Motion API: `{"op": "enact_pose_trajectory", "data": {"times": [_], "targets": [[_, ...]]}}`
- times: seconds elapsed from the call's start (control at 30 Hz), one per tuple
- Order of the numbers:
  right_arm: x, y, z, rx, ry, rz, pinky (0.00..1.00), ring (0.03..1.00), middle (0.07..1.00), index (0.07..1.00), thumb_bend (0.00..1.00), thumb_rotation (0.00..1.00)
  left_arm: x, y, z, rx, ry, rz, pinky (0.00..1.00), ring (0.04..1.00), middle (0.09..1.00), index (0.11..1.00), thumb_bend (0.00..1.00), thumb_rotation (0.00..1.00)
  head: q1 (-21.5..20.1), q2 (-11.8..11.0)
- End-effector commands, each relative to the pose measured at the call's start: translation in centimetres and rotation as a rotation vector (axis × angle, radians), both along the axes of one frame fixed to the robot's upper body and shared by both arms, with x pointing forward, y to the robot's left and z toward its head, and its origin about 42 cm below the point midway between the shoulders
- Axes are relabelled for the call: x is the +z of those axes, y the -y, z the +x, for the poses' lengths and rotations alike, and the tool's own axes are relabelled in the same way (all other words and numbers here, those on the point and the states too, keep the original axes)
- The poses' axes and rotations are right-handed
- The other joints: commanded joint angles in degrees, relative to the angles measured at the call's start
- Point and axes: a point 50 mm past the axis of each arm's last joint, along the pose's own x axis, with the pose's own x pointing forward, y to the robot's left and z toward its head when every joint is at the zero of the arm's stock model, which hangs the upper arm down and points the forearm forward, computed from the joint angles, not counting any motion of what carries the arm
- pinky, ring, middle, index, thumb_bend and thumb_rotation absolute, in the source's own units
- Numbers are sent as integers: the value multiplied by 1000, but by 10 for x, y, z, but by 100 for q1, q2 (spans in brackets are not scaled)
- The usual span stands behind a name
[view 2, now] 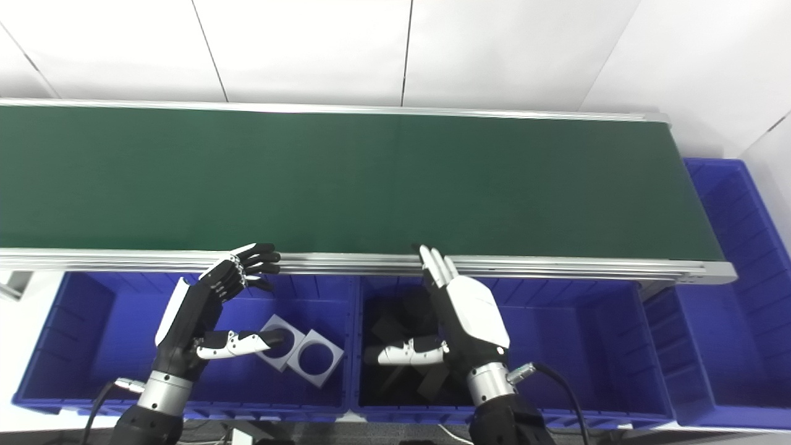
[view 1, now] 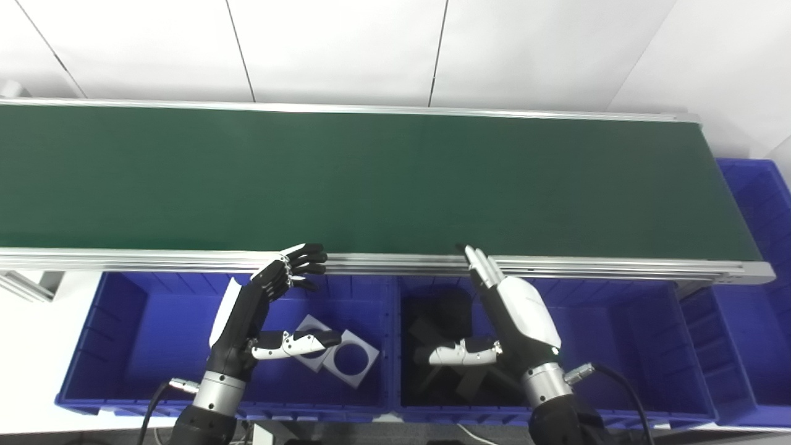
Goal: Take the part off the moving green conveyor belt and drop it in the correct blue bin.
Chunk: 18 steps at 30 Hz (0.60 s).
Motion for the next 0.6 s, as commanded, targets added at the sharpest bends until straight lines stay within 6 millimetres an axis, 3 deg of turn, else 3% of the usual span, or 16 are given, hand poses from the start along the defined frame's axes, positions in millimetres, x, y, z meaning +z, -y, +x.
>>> {"op": "enact_pose_trajectory", "data": {"times": [0.0,0.2,0.57], "targets": [[7,-5,-4,11,73,129,857,1000,1000,1000,953,420,12,0,2,-14,59,0,587,711,762,780,855,274,31,-3],[3,-3,-11,36,66,322,809,904,957,993,931,394,11,1,0,-12,58,1,591,711,760,781,854,275,112,6],[-1,6,-16,-9,18,504,755,845,897,961,906,326,13,10,0,-6,66,-15,616,716,758,782,850,270,263,51]]}}
